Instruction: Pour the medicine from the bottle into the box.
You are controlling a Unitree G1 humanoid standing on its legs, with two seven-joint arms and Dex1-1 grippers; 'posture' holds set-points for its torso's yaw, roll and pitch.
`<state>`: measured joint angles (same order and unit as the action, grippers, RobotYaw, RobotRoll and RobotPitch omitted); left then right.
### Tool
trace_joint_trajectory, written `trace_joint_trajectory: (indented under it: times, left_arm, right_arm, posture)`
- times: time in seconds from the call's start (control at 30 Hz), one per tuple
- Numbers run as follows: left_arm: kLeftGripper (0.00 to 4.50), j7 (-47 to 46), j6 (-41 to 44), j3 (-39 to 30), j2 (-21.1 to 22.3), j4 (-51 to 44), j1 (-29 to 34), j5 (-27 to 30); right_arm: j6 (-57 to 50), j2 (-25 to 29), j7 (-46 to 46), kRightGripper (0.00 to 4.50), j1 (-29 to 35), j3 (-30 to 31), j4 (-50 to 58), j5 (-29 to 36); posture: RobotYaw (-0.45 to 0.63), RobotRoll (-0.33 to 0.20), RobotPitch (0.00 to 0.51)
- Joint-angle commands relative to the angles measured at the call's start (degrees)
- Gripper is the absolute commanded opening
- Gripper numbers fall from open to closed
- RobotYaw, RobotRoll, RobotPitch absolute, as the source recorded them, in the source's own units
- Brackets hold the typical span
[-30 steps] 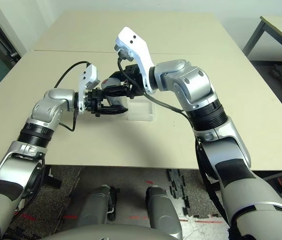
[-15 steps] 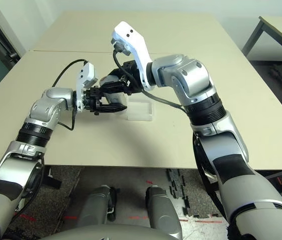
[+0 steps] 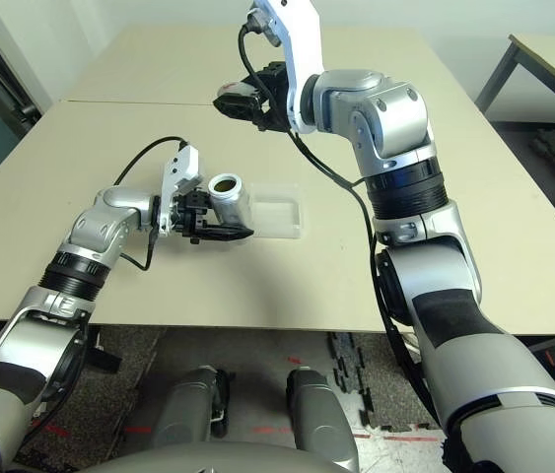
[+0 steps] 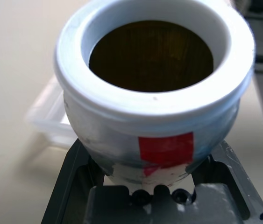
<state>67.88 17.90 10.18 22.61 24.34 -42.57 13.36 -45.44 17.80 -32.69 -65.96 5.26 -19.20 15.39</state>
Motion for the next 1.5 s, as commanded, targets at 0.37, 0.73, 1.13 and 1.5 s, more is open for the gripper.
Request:
trace_joint_trajectory:
  times: [0.37, 0.73, 1.13, 1.5]
  left_arm:
    - [2.66, -23.76, -10.96, -13.14, -2.76, 16.97, -8.68, -1.63]
    - [2.66, -43.86, -22.00, -18.75, -3.90, 38.77, -15.50, -3.72]
    - [2.66, -48.76, -24.41, -21.10, -6.01, 44.72, -14.09, -4.39]
    - [2.66, -48.27, -24.60, -20.95, -6.18, 43.74, -12.05, -5.25]
  right_arm:
    - [12.74, -0.12, 14.38, 2.58, 9.96, -8.50, -7.91, -5.32]
    - [20.75, -0.72, 23.47, 2.58, 18.05, -13.28, -13.51, -7.30]
    - [29.50, -2.67, 24.65, 2.58, 22.62, -13.27, -21.87, -7.44]
    - [32.40, -3.73, 25.88, 2.58, 24.50, -13.43, -26.63, -7.80]
  posture:
    - [0.05, 0.000, 0.088]
    - [0.05, 0.000, 0.092]
    - [0.05, 0.000, 0.091]
    - [0.06, 0.000, 0.092]
